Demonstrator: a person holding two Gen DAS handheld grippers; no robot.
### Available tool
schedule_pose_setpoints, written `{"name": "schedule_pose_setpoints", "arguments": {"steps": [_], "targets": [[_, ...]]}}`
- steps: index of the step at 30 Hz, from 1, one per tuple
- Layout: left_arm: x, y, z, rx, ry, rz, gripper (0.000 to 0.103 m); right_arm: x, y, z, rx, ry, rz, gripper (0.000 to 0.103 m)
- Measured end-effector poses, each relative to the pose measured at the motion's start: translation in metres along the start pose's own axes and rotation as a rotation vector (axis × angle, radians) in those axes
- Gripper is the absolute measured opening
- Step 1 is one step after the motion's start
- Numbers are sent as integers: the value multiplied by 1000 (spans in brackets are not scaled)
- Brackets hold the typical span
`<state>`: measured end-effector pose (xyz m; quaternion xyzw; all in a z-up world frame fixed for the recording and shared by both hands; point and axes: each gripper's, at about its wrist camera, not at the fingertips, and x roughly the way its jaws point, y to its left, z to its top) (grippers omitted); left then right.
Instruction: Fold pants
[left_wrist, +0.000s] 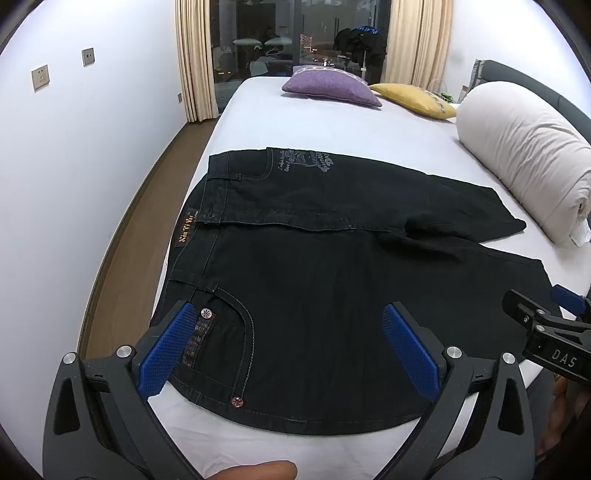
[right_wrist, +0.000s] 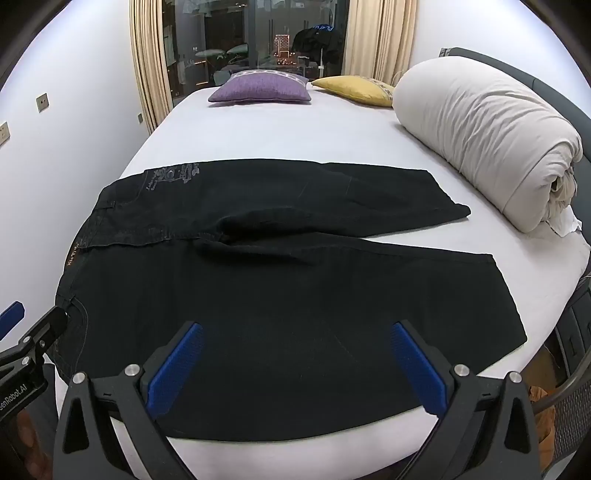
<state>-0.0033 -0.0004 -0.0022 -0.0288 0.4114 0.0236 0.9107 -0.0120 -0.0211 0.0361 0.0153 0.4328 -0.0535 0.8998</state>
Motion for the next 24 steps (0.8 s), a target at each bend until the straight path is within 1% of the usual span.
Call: {"name": "schedule_pose_setpoints", "arguments": {"steps": [24], "targets": [[3, 1, -3, -2, 6, 0, 103, 1, 1, -1, 1, 4, 0, 103]]}}
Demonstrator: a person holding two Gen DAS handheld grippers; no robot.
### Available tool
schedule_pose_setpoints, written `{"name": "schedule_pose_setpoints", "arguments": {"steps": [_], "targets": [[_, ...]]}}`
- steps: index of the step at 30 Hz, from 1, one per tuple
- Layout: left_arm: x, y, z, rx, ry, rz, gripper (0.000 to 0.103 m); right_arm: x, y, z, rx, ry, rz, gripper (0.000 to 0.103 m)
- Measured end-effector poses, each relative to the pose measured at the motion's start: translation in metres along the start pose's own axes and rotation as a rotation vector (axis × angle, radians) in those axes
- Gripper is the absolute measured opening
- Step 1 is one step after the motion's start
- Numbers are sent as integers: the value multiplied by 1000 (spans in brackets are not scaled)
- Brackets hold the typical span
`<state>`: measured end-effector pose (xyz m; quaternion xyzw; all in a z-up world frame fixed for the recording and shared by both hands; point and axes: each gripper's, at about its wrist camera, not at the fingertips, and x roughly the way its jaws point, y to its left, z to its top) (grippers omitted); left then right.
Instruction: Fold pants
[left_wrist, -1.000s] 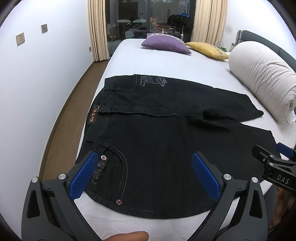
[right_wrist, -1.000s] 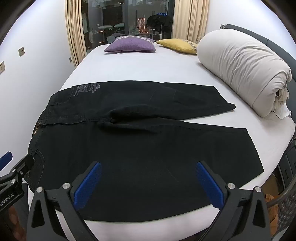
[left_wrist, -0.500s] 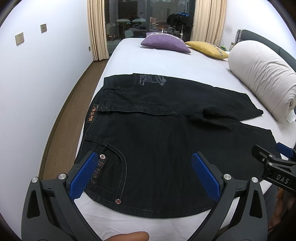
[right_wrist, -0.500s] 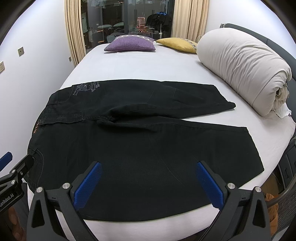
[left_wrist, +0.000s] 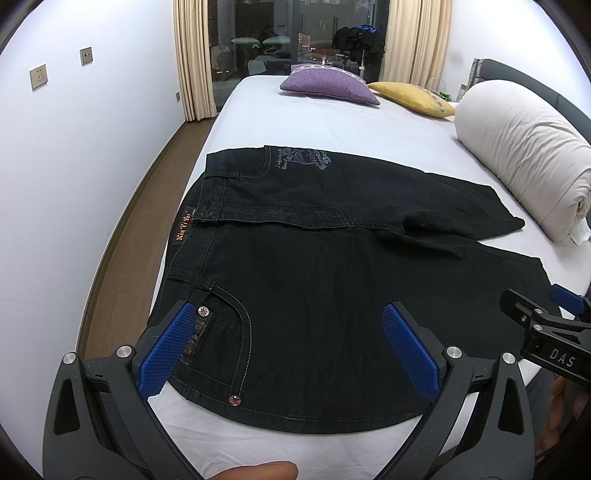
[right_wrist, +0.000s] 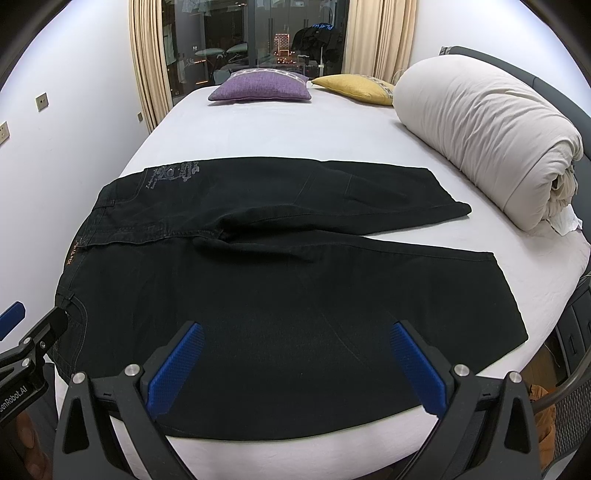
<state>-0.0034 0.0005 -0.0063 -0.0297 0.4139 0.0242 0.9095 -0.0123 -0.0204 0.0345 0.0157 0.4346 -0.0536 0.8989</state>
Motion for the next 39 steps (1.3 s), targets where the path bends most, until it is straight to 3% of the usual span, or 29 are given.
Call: {"name": "schedule_pose_setpoints", "arguments": {"steps": [39], "targets": [[1, -6, -2, 1, 2, -6, 103, 2, 3, -4, -1, 4, -2, 103]]}}
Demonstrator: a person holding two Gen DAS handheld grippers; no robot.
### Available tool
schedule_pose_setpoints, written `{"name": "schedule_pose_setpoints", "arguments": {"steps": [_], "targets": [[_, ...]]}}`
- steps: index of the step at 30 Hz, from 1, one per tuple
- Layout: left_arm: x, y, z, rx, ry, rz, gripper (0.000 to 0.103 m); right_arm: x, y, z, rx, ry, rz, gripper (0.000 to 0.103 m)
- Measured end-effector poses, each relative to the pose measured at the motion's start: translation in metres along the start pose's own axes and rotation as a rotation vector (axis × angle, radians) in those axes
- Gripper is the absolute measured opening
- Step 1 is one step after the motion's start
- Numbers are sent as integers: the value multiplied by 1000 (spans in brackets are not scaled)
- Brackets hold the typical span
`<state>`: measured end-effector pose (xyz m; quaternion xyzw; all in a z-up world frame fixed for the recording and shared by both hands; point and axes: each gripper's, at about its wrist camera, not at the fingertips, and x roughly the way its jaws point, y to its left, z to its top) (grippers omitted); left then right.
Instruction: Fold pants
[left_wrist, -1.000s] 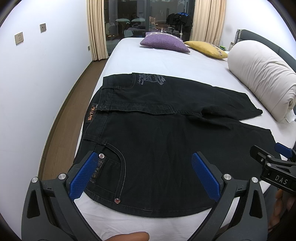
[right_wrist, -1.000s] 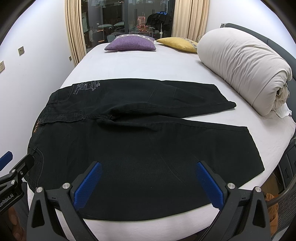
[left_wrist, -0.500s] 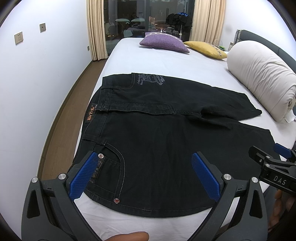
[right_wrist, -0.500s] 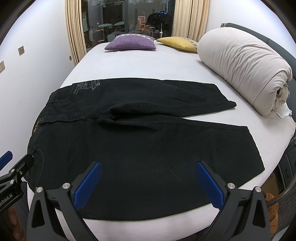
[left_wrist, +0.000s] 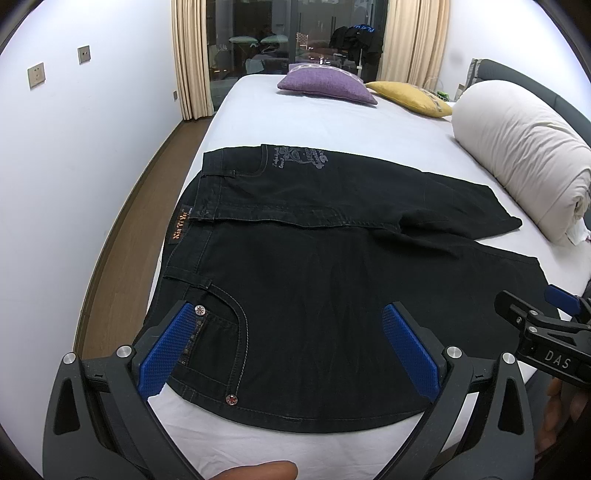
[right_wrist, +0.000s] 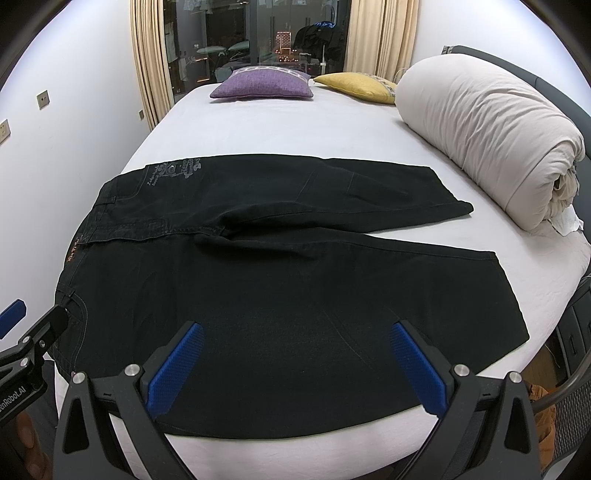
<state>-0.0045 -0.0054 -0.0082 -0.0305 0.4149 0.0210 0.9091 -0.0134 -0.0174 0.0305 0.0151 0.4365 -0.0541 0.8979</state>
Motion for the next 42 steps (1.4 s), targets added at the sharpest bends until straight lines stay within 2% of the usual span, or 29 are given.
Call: {"name": "schedule_pose_setpoints", "arguments": {"steps": [21, 30, 33, 36, 39, 42], "targets": [[15, 8, 8, -10, 20, -52, 103, 12, 7, 2, -16, 28, 5, 103], [54, 14, 34, 47, 71, -181, 103, 35, 6, 13, -29, 58, 19, 103], [72, 10, 48, 112, 100, -182, 103, 43, 7, 22, -45, 54, 60, 103], [87, 6, 71, 182, 88, -173, 103, 49, 5, 34, -77, 27, 138, 103], [110, 9, 107, 265, 46, -181, 103, 58, -3, 53, -108, -14, 248, 103], [146, 17, 151, 341, 50, -191, 103, 69, -12, 69, -141, -37, 321, 100]]}}
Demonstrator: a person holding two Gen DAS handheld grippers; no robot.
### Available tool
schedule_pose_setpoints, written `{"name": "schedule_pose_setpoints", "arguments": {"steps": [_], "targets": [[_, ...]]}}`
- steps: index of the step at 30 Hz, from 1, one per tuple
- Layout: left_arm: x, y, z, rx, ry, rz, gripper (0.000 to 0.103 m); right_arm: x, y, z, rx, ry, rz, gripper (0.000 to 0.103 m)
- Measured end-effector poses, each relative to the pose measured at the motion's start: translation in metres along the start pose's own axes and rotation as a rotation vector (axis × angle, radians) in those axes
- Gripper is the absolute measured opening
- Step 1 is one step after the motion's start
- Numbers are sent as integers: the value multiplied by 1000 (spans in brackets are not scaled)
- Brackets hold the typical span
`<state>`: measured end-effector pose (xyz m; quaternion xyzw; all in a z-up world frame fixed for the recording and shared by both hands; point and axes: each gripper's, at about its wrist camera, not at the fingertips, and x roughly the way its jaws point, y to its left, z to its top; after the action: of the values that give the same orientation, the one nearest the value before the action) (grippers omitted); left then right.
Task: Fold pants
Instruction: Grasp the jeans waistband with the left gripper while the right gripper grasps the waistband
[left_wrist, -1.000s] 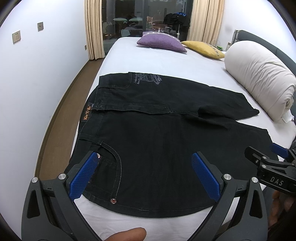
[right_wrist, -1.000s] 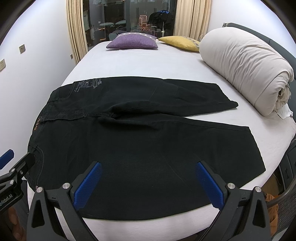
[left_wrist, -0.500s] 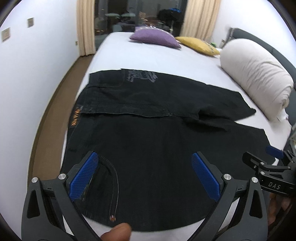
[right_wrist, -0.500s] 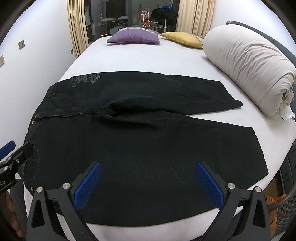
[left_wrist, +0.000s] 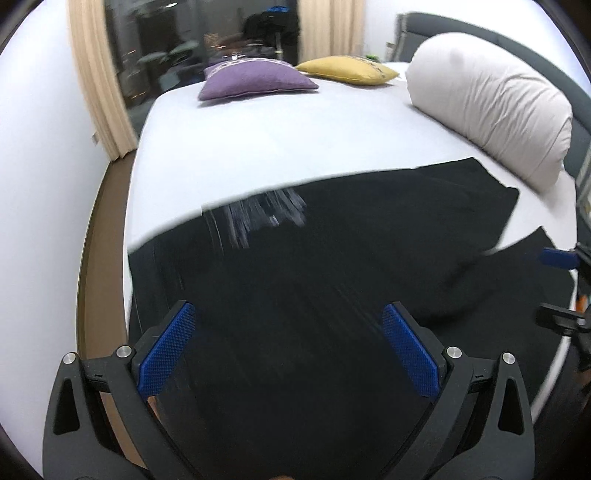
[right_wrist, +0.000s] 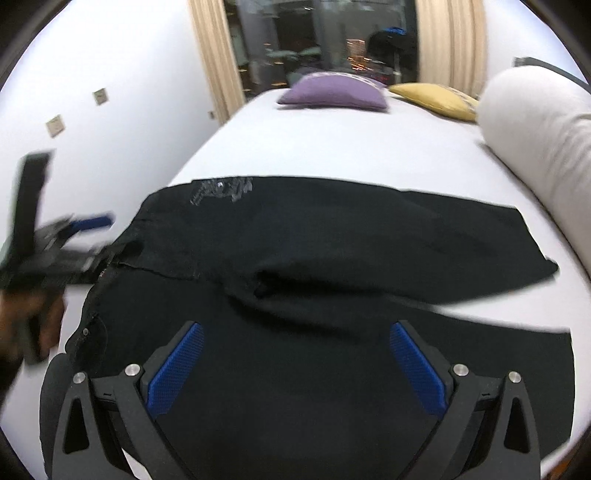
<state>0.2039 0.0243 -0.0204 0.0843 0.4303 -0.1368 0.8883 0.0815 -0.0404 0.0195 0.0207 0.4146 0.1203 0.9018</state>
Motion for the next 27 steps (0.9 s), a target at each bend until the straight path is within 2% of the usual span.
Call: {"name": "schedule_pose_setpoints", "arguments": {"steps": [4, 6, 10, 13, 16, 17, 18, 22, 23, 25, 27], "targets": [[53, 49, 51, 49, 77, -97, 102, 13, -19, 12, -66, -1, 47, 90], [78, 66, 70, 68, 117, -150, 97, 20, -27, 14, -95, 7, 80, 81], [123, 86, 98, 110, 202, -203, 97, 36, -39, 17, -118, 40, 153, 75], [154, 97, 111, 146, 260, -213, 95, 47, -42, 21, -133, 56, 197, 72], [176, 102, 117, 183, 327, -237, 77, 59, -43, 26, -144, 67, 230, 70], [186, 105, 117, 193, 362, -239, 64, 62, -43, 27, -150, 72, 238, 69], [191, 108, 117, 195, 378, -242, 60, 66, -44, 29, -157, 80, 243, 68], [204, 122, 125, 167, 400, -264, 59, 75, -46, 37, -170, 91, 262, 66], [207, 123, 125, 171, 410, -261, 55, 77, -45, 40, -177, 88, 266, 65], [210, 121, 125, 192, 423, -259, 41, 80, -41, 45, -198, 83, 266, 64], [208, 116, 124, 214, 420, -238, 16, 84, -36, 55, -226, 82, 265, 64]]}}
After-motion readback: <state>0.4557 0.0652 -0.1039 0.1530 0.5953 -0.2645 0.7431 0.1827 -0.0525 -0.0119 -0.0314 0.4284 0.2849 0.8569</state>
